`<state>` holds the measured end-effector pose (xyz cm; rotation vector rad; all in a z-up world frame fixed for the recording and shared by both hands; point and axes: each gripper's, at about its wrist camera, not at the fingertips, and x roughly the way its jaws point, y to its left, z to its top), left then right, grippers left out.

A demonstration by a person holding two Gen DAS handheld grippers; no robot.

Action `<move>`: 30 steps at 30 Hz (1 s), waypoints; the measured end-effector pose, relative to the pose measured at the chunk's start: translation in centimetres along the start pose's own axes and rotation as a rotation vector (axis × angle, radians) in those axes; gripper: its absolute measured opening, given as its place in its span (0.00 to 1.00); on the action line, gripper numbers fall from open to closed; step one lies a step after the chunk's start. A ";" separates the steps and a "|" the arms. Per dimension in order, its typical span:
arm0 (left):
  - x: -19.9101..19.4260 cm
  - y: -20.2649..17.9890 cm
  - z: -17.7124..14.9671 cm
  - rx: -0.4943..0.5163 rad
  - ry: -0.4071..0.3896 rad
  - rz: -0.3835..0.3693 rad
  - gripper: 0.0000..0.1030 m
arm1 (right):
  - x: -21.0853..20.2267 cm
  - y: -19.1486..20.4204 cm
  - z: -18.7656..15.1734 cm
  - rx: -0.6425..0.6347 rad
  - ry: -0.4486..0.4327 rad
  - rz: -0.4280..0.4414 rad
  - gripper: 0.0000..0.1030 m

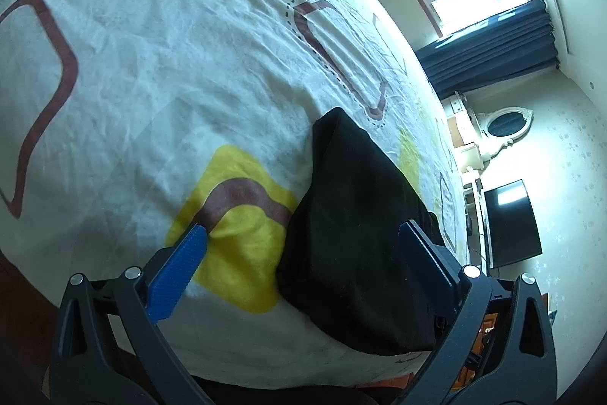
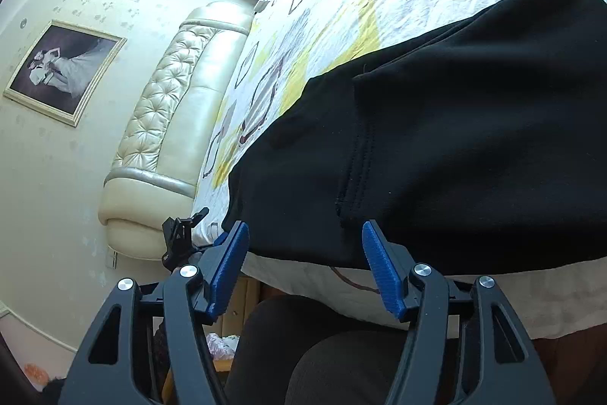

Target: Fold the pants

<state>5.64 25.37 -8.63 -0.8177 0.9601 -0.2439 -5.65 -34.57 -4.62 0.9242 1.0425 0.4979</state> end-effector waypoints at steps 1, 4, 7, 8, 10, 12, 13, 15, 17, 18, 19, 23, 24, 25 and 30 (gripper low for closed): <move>0.3 -0.4 0.5 0.017 0.009 -0.007 0.98 | -0.1 -0.2 -0.1 0.006 -0.002 -0.002 0.61; 1.0 -1.7 2.2 0.086 0.047 -0.071 0.97 | -0.5 -1.0 -0.2 0.028 -0.010 0.004 0.61; 2.6 -3.0 3.6 0.150 0.120 -0.095 0.98 | -0.6 -1.2 -0.4 0.026 -0.009 0.009 0.61; 3.3 -3.1 3.8 0.158 0.148 -0.098 0.98 | -0.6 -1.2 -0.4 0.022 -0.008 0.010 0.61; 4.9 -3.0 4.1 0.140 0.221 -0.130 0.97 | -0.1 -0.7 -0.2 0.021 -0.005 0.010 0.61; 6.4 -3.0 3.9 0.133 0.268 -0.122 0.97 | 0.2 -0.6 -0.2 0.029 -0.002 0.018 0.61; 6.8 -3.2 3.8 0.150 0.268 -0.114 0.97 | 0.2 -0.7 -0.2 0.032 0.000 0.020 0.61; 7.2 -3.7 3.6 0.167 0.265 -0.151 0.95 | 0.3 -0.8 -0.2 0.034 0.002 0.023 0.61; 7.7 -3.6 3.4 0.136 0.281 -0.193 0.74 | 0.5 -0.8 -0.1 0.041 0.008 0.035 0.61; 8.0 -3.3 3.2 0.121 0.294 -0.189 0.57 | 0.6 -0.7 -0.1 0.042 0.008 0.038 0.61; 8.4 -3.1 3.0 0.116 0.308 -0.175 0.43 | 0.8 -0.7 -0.2 0.041 0.010 0.039 0.61; 8.8 -2.9 2.4 0.134 0.304 -0.161 0.28 | 1.2 -0.5 -0.2 0.037 0.019 0.039 0.61; 8.7 -2.8 2.4 0.126 0.302 -0.169 0.28 | 1.3 -0.5 -0.2 0.036 0.020 0.038 0.61; 8.6 -3.0 2.3 0.126 0.297 -0.173 0.28 | 1.3 -0.4 -0.2 0.035 0.022 0.037 0.61; 6.7 -5.1 2.5 0.136 0.276 -0.253 0.28 | 1.0 -0.4 0.1 0.030 0.009 0.022 0.61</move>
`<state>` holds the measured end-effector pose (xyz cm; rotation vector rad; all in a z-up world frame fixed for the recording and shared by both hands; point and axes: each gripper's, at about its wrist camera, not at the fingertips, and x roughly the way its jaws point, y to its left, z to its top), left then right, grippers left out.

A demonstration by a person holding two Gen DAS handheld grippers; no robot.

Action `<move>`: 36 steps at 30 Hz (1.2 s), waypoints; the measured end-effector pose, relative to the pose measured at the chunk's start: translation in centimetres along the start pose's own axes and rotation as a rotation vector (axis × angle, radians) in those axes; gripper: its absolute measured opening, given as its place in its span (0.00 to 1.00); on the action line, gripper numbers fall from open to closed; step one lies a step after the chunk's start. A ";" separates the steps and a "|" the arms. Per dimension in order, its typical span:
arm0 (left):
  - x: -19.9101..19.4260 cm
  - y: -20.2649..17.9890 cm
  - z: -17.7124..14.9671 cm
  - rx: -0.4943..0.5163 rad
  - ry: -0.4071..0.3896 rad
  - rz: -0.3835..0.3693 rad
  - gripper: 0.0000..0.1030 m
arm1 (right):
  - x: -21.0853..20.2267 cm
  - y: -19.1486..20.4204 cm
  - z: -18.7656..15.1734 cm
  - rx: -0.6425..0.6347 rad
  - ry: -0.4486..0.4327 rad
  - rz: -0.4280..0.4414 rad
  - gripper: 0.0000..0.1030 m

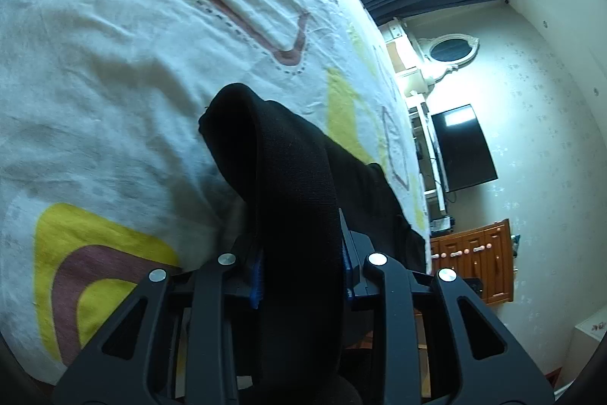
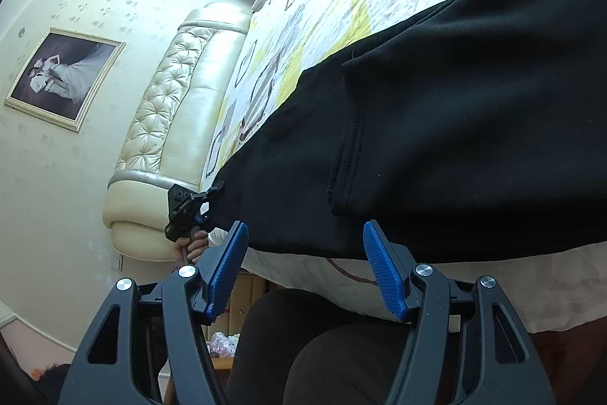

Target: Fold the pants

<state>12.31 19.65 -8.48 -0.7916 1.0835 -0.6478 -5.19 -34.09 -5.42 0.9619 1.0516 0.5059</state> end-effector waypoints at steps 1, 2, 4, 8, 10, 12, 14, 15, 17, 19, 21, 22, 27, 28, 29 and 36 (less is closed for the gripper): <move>-0.2 -0.9 0.0 0.001 -0.003 -0.015 0.28 | -0.1 0.0 0.0 0.003 -0.006 0.002 0.61; -0.2 -2.0 0.1 0.007 -0.004 -0.032 0.28 | -0.3 0.1 0.1 0.003 -0.012 0.003 0.61; -0.3 -4.9 0.0 0.043 -0.002 -0.060 0.28 | -0.6 0.3 0.1 -0.003 -0.019 0.005 0.61; 0.7 -11.8 -0.3 0.129 0.014 -0.104 0.28 | -1.4 1.0 0.1 -0.019 -0.029 0.014 0.61; 1.8 -15.2 -0.5 0.157 0.028 -0.121 0.28 | -1.7 1.2 -0.1 -0.030 -0.023 0.009 0.61; 3.6 -18.7 -0.8 0.181 0.047 -0.124 0.28 | -2.0 1.3 -0.3 -0.036 -0.017 0.008 0.61; 5.8 -21.8 -1.6 0.208 0.071 -0.118 0.28 | -2.5 1.2 -0.6 -0.038 -0.015 0.008 0.61; 7.2 -23.4 -1.9 0.225 0.083 -0.112 0.28 | -2.7 1.2 -0.6 -0.037 -0.017 0.010 0.61; 9.7 -26.0 -2.7 0.253 0.111 -0.100 0.28 | -3.3 1.0 -0.8 -0.033 -0.022 0.013 0.61; 12.9 -28.4 -3.7 0.278 0.142 -0.090 0.28 | -4.1 0.9 -0.8 -0.032 -0.037 0.020 0.61; 16.4 -30.3 -5.0 0.310 0.181 -0.077 0.28 | -4.7 0.7 -0.4 -0.026 -0.058 0.026 0.61; 18.0 -31.0 -5.7 0.328 0.196 -0.066 0.28 | -5.0 0.6 -0.3 -0.021 -0.071 0.028 0.61; 26.3 -31.9 -8.9 0.356 0.282 0.022 0.28 | -6.4 -1.2 0.1 0.033 -0.125 0.020 0.61; 27.5 -31.6 -9.5 0.353 0.293 0.043 0.28 | -6.6 -1.5 0.1 0.044 -0.132 0.017 0.61; 28.8 -31.3 -9.9 0.349 0.304 0.063 0.28 | -6.7 -1.7 0.1 0.053 -0.140 0.010 0.61; 33.3 -31.0 -12.3 0.333 0.368 0.086 0.39 | -8.5 -3.6 0.4 0.113 -0.204 -0.030 0.61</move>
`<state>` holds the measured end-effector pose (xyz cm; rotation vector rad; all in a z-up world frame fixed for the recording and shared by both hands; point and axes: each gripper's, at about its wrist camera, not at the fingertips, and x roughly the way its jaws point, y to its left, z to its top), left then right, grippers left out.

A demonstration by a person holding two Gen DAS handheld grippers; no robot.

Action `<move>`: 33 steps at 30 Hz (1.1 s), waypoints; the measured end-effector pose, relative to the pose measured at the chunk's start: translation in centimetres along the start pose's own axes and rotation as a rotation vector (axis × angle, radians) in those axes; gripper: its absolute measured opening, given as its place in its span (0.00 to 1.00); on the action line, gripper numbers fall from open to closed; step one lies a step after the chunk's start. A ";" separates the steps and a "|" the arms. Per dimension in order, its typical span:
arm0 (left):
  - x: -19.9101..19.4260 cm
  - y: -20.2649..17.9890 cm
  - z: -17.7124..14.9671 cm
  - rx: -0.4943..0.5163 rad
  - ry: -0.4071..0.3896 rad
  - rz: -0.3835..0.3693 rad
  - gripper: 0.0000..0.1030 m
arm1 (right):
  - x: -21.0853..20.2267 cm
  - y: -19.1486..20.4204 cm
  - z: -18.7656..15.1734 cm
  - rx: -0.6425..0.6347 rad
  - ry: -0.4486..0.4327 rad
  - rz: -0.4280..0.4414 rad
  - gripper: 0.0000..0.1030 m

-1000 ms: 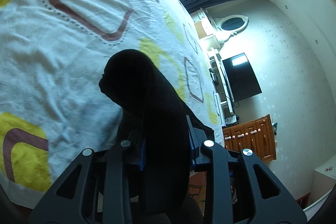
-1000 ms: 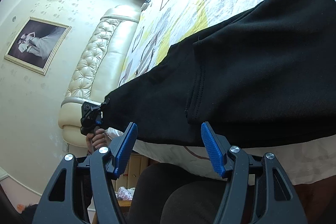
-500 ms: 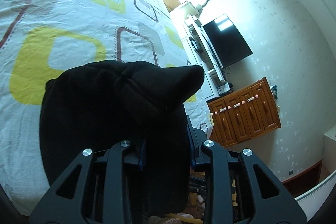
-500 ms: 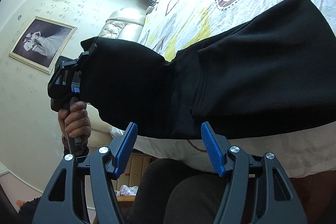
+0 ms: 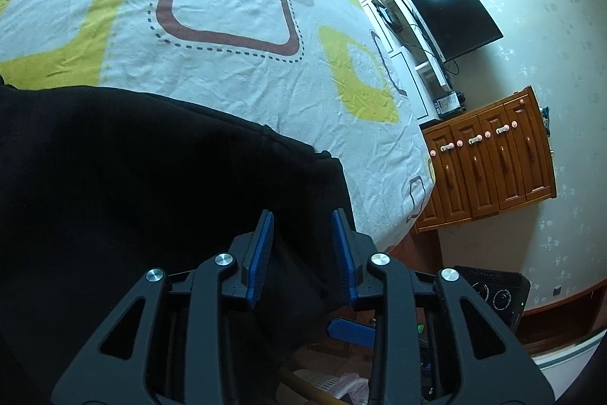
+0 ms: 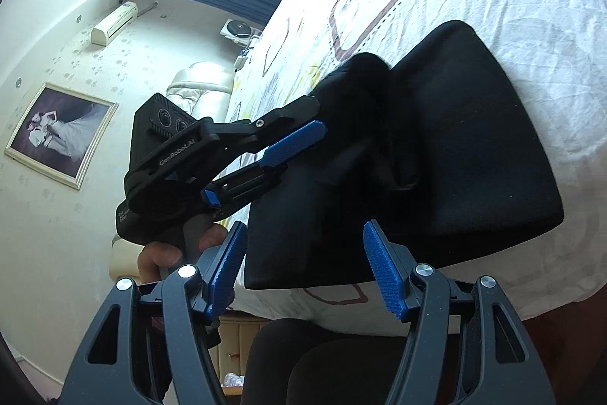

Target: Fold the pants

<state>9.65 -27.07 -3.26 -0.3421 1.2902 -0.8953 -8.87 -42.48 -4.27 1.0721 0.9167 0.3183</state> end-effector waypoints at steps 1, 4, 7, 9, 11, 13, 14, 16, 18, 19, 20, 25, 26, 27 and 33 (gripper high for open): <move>-0.1 -0.4 -0.1 0.000 -0.008 -0.002 0.48 | 0.1 0.1 0.0 0.006 -0.004 -0.004 0.61; -2.2 -1.0 -0.6 0.029 -0.059 -0.013 0.55 | -0.4 -0.4 0.1 0.014 -0.015 -0.017 0.61; -5.9 -0.8 -1.7 0.078 -0.139 0.012 0.71 | -0.9 -0.3 0.8 0.003 -0.030 -0.029 0.61; -8.9 0.6 -2.7 0.069 -0.209 0.037 0.76 | -0.9 -0.3 1.6 -0.004 -0.030 -0.049 0.69; -11.8 2.9 -3.9 0.032 -0.267 0.060 0.81 | -0.8 -0.6 2.4 -0.017 -0.039 -0.095 0.69; -14.3 5.8 -5.3 -0.028 -0.322 0.090 0.83 | -0.3 -0.5 3.3 -0.038 -0.044 -0.128 0.69; -15.3 7.2 -5.9 -0.058 -0.344 0.104 0.83 | 0.2 -0.6 3.7 -0.046 -0.042 -0.152 0.69; -16.9 10.3 -7.2 -0.126 -0.366 0.126 0.83 | 1.3 -0.9 4.7 -0.060 -0.028 -0.208 0.69; -17.6 13.2 -8.4 -0.200 -0.362 0.138 0.83 | 2.7 -1.7 5.2 -0.044 0.000 -0.230 0.69; -17.7 14.5 -8.9 -0.238 -0.357 0.144 0.83 | 3.4 -1.9 5.3 -0.032 0.015 -0.223 0.71; -17.8 15.6 -9.3 -0.269 -0.352 0.148 0.83 | 3.8 -2.0 5.3 -0.033 0.021 -0.225 0.71; -16.8 17.6 -10.0 -0.315 -0.323 0.159 0.83 | 4.8 -0.5 4.8 -0.097 0.057 -0.209 0.70; -16.6 17.6 -10.0 -0.314 -0.317 0.157 0.83 | 5.0 -0.2 4.7 -0.110 0.079 -0.195 0.69; -16.3 17.6 -9.9 -0.311 -0.313 0.154 0.83 | 5.5 0.1 4.4 -0.117 0.103 -0.187 0.68; -15.3 17.0 -10.4 -0.282 -0.290 0.145 0.83 | 7.5 0.3 3.5 -0.150 0.164 -0.254 0.43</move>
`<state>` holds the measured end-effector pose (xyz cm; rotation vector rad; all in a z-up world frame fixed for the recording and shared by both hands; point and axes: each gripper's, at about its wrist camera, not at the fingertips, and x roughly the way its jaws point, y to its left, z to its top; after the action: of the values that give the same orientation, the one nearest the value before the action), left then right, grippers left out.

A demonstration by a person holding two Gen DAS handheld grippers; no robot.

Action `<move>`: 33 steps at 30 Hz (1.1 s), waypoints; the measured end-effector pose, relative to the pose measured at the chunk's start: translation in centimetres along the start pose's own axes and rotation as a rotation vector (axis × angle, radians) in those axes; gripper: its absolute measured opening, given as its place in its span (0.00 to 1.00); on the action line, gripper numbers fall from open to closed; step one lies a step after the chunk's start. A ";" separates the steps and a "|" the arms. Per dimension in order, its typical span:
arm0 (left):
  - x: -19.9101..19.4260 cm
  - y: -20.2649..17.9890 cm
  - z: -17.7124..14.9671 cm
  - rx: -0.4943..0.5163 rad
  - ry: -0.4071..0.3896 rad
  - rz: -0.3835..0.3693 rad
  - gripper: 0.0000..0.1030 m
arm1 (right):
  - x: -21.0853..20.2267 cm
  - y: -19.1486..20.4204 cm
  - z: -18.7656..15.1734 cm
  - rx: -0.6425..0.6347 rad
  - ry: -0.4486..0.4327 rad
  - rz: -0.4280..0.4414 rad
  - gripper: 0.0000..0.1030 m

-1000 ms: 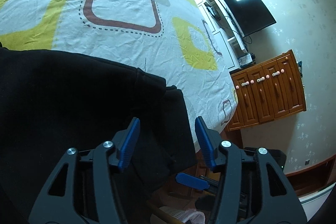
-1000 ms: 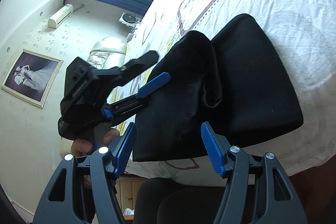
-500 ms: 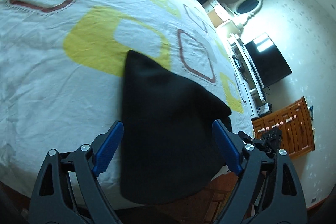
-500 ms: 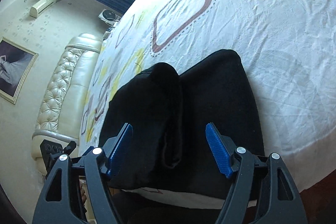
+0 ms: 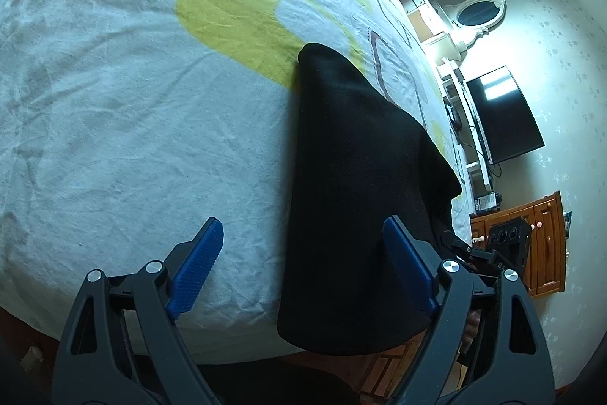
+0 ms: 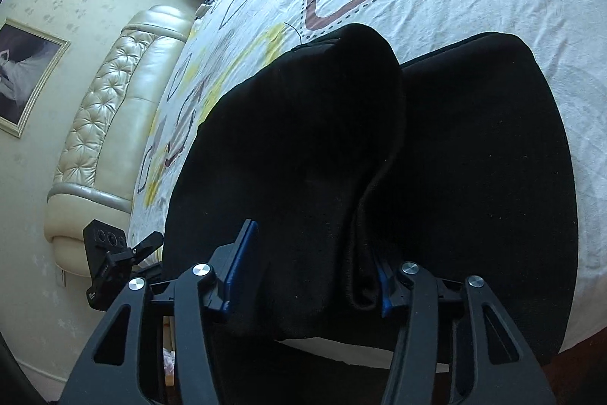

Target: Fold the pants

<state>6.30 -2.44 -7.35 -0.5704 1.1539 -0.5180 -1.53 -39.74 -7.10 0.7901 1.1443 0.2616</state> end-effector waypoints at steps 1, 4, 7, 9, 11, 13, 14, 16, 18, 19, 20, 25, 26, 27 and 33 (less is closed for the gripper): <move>0.1 -0.1 -0.2 0.006 0.004 0.002 0.83 | 0.0 -0.2 0.1 0.007 0.001 -0.007 0.33; 0.2 0.0 -0.4 0.003 -0.004 0.004 0.84 | 0.0 0.1 0.5 0.013 -0.002 -0.008 0.17; 0.2 -0.1 -0.4 0.003 -0.009 0.003 0.84 | -1.4 0.6 0.5 0.000 -0.038 0.002 0.15; 0.1 -0.1 -0.8 0.002 -0.004 -0.001 0.84 | -2.7 1.5 0.5 -0.026 -0.075 0.006 0.14; 0.0 -0.2 -1.1 -0.001 0.006 -0.013 0.84 | -4.2 2.2 0.6 -0.050 -0.106 0.010 0.13; 0.2 -0.6 -1.3 0.002 0.014 -0.025 0.84 | -5.4 2.5 0.8 -0.067 -0.130 -0.001 0.13; 0.3 -0.9 -1.4 0.006 0.016 -0.033 0.84 | -6.0 2.3 0.9 -0.074 -0.140 -0.011 0.13; 0.4 -1.4 -1.6 0.021 0.023 -0.049 0.84 | -7.1 1.5 1.0 -0.064 -0.159 -0.029 0.13; 0.7 -2.0 -1.9 0.035 0.032 -0.065 0.84 | -7.7 0.1 1.0 -0.038 -0.169 -0.046 0.13; 0.9 -2.4 -2.2 0.041 0.037 -0.072 0.84 | -7.8 -0.6 1.0 -0.023 -0.170 -0.055 0.13; 1.1 -2.6 -2.3 0.047 0.042 -0.075 0.85 | -7.8 -1.2 1.1 -0.009 -0.169 -0.060 0.13; 2.1 -3.0 -2.8 0.053 0.068 -0.076 0.85 | -7.1 -4.2 1.1 0.050 -0.157 -0.061 0.13; 2.4 -3.0 -3.0 0.049 0.075 -0.076 0.85 | -6.9 -4.5 1.1 0.054 -0.151 -0.058 0.13; 2.5 -2.9 -3.1 0.045 0.082 -0.075 0.85 | -6.9 -4.9 1.1 0.054 -0.147 -0.057 0.13; 2.9 -2.6 -3.9 0.052 0.098 -0.066 0.85 | -6.6 -7.1 0.8 0.098 -0.144 -0.035 0.13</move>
<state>3.32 -6.85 -8.82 -0.5439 1.2139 -0.6365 -5.03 -48.88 -7.06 0.8606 1.0401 0.1185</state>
